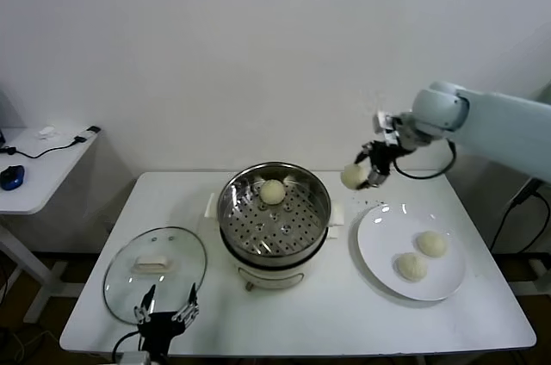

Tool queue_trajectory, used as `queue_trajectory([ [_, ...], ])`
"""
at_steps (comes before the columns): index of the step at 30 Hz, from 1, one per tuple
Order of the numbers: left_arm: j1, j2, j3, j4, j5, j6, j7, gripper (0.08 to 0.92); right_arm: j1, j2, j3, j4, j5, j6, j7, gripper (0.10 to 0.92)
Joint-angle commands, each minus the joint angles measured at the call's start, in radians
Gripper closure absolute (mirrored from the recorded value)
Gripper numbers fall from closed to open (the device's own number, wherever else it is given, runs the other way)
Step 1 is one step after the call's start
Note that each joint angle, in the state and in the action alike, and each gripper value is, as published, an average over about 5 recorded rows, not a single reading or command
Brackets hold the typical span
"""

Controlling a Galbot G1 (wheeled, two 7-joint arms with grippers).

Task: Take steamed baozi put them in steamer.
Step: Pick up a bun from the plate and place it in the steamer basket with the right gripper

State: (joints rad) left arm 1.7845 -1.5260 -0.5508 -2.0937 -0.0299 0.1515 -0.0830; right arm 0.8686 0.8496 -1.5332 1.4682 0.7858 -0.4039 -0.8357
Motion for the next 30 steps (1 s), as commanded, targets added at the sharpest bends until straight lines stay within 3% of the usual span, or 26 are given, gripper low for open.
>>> queue_trajectory([
  [1,0.006,0.002,0.011,-0.008,0.007,-0.003,-0.002,0.177,0.15,0.178,-0.026,0.168,0.254,-0.142,0.15,0.332],
  [13,0.017,0.004,0.02,-0.012,0.026,-0.007,-0.007,0.177,-0.105,0.458,-0.005,0.0,0.24,-0.221,0.29,0.338],
  [30,0.009,0.003,0.013,0.002,0.025,-0.001,-0.007,0.177,-0.298,0.57,0.003,-0.21,0.111,-0.258,0.367,0.338],
])
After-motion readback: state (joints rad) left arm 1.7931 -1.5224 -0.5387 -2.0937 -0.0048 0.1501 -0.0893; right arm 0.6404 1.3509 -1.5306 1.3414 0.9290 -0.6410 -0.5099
